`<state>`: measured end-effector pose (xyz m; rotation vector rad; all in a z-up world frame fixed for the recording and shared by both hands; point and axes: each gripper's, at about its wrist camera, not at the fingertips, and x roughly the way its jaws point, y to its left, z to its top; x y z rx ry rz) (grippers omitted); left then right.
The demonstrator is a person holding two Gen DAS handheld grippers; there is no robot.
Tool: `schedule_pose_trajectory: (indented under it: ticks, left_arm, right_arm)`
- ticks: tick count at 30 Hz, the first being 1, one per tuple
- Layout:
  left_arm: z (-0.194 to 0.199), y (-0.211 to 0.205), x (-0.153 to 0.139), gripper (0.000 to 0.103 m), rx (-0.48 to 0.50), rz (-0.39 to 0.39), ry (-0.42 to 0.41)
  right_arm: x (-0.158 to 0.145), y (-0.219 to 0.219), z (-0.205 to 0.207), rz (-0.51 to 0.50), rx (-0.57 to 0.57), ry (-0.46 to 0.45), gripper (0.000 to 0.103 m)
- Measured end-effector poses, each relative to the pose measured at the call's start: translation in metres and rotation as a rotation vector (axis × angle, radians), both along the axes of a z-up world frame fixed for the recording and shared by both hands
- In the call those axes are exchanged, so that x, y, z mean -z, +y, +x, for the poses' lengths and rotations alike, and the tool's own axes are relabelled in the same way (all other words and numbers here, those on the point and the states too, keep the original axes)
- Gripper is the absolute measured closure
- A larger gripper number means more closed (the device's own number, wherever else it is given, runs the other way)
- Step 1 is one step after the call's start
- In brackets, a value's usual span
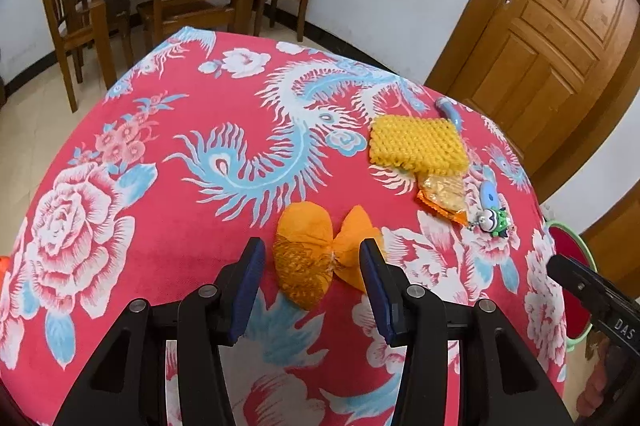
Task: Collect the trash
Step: 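Grasp the orange bow net with the left tool while the right tool grasps the green toy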
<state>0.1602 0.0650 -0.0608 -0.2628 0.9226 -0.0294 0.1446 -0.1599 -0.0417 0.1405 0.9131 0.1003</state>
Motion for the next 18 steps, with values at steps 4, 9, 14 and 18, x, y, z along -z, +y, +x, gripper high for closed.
schedule_pose_trajectory:
  ticks: [4,9,14,18]
  left_arm:
    - [0.001,0.002,0.004,0.053,0.002,-0.007,0.005]
    - [0.002,0.004,0.007,0.053,0.008,-0.02,0.005]
    - [0.0,0.002,0.009,0.061,0.025,-0.015,-0.001]
    - [0.0,0.001,0.009,0.063,0.032,-0.017,-0.006]
  right_arm:
    - [0.007,0.008,0.013,-0.005,-0.011,0.009,0.04]
    - [0.013,0.016,0.027,-0.014,-0.021,0.015,0.04]
    - [0.022,0.018,0.043,-0.021,-0.009,0.027,0.04]
    - [0.028,0.02,0.052,-0.03,-0.006,0.039,0.04]
